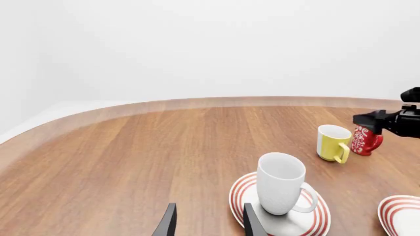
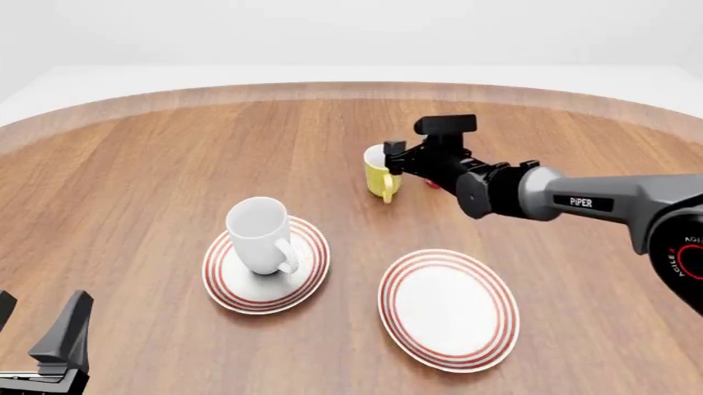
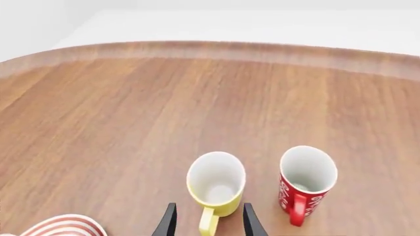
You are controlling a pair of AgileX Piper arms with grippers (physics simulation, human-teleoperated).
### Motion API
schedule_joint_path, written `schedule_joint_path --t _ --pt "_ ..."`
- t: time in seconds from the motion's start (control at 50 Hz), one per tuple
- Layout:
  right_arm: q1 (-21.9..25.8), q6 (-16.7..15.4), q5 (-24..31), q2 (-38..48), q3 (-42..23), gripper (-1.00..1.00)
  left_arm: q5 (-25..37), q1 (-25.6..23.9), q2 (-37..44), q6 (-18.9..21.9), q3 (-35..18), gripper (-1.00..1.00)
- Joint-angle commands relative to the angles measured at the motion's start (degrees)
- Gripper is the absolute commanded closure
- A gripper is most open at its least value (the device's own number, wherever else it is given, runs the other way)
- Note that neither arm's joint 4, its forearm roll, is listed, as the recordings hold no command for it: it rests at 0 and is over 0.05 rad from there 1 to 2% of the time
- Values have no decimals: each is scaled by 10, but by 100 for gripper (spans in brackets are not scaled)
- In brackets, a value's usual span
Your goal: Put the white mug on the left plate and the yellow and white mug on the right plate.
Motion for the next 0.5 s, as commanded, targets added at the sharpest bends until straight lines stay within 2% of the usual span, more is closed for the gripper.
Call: schedule_joint_path --t 0.02,0.2,0.5 --pt "4 20 23 12 -19 -100 0 0 0 0 0 -100" --pt "9 44 38 15 -26 -100 0 0 0 0 0 -100" --pt "5 63 47 15 -27 -100 0 0 0 0 0 -100"
